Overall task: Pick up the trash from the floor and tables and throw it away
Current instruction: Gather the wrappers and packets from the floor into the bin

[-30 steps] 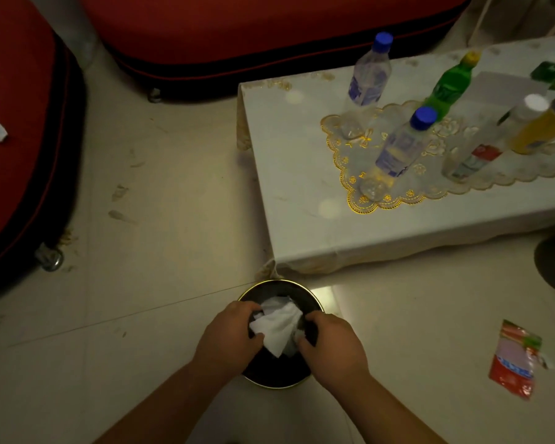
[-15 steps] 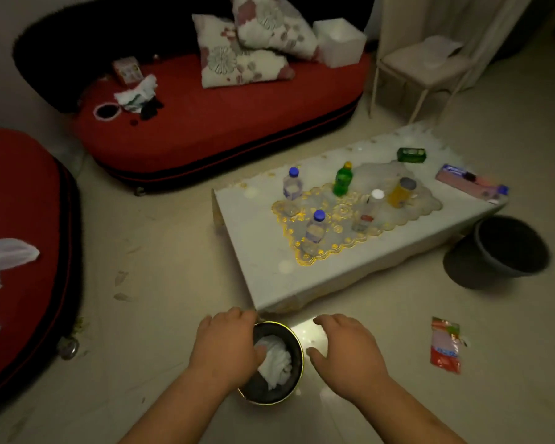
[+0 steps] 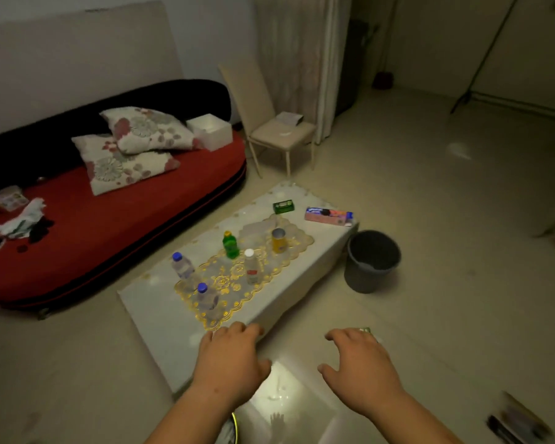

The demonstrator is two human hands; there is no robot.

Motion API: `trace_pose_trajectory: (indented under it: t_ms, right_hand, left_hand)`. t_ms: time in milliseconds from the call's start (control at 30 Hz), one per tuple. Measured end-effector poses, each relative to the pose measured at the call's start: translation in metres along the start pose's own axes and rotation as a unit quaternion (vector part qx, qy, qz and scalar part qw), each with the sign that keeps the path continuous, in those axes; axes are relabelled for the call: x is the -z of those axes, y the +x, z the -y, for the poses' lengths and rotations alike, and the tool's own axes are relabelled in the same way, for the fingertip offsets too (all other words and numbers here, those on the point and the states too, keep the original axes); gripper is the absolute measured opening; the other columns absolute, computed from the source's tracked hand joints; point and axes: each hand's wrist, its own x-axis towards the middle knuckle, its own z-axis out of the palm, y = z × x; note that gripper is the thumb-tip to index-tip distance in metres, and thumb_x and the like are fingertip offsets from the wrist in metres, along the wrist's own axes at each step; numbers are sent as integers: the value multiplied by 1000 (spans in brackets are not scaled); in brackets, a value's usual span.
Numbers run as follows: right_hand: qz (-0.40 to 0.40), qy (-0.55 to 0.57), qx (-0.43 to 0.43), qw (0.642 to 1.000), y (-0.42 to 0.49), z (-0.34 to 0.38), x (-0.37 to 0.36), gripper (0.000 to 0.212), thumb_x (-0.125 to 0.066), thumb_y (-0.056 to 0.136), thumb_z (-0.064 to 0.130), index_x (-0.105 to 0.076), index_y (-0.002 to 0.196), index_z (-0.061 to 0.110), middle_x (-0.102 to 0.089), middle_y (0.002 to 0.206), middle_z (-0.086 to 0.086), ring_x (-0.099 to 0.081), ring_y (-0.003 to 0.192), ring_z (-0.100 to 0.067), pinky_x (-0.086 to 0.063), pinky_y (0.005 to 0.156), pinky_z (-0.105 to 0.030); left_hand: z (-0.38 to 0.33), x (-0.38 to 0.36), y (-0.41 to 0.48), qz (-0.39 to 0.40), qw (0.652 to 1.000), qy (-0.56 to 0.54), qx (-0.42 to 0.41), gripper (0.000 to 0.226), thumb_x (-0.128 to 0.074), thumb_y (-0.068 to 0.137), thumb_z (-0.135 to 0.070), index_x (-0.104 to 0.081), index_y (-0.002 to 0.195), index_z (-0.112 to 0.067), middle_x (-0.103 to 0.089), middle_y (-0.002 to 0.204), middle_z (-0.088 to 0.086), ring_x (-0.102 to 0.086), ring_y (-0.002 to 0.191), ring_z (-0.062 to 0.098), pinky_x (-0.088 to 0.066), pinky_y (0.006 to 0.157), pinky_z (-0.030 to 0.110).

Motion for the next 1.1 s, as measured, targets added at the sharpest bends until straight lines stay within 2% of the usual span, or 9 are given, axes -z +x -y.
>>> trace_pose_trajectory:
  t_ms: [267, 533, 733, 900, 1100]
  right_hand:
    - [-18, -1, -103, 995, 4, -147, 42, 57, -54, 76, 60, -48, 128, 38, -57, 125, 8, -49, 116, -20, -41, 93, -34]
    - [-19, 13, -177, 984, 39, -236, 59, 58, -55, 80, 60, -45, 133, 37, -53, 131, 6, -46, 120, -20, -41, 97, -34]
    - [-20, 24, -225, 974, 84, -293, 43, 59, -57, 80, 59, -44, 134, 37, -53, 132, 6, -45, 122, -20, -42, 99, -36]
    - [-11, 28, -231, 972, 131, -351, -7, 59, -57, 82, 55, -44, 136, 35, -53, 132, 5, -45, 121, -21, -43, 99, -36]
    - [15, 26, -205, 978, 203, -451, -119, 56, -57, 82, 53, -43, 134, 35, -52, 133, 5, -46, 119, -20, -43, 97, -36]
  left_hand:
    - [-137, -5, 69, 27, 997, 3, -70, 61, -53, 82, -62, -41, 137, -40, -53, 135, -7, -49, 125, 23, -33, 108, 43]
    - [-208, -27, 153, 76, 988, 15, -136, 67, -56, 80, -62, -38, 141, -39, -52, 139, -7, -47, 130, 22, -33, 113, 47]
    - [-257, -57, 239, 98, 974, 38, -203, 69, -58, 81, -59, -36, 142, -38, -51, 141, -5, -46, 131, 23, -33, 114, 48]
    - [-289, -123, 310, 118, 967, 50, -218, 74, -59, 78, -62, -34, 144, -39, -50, 144, -3, -48, 129, 24, -37, 109, 44]
    - [-320, -274, 382, 168, 972, 19, -162, 83, -62, 73, -71, -28, 143, -43, -49, 141, -5, -53, 122, 24, -48, 98, 43]
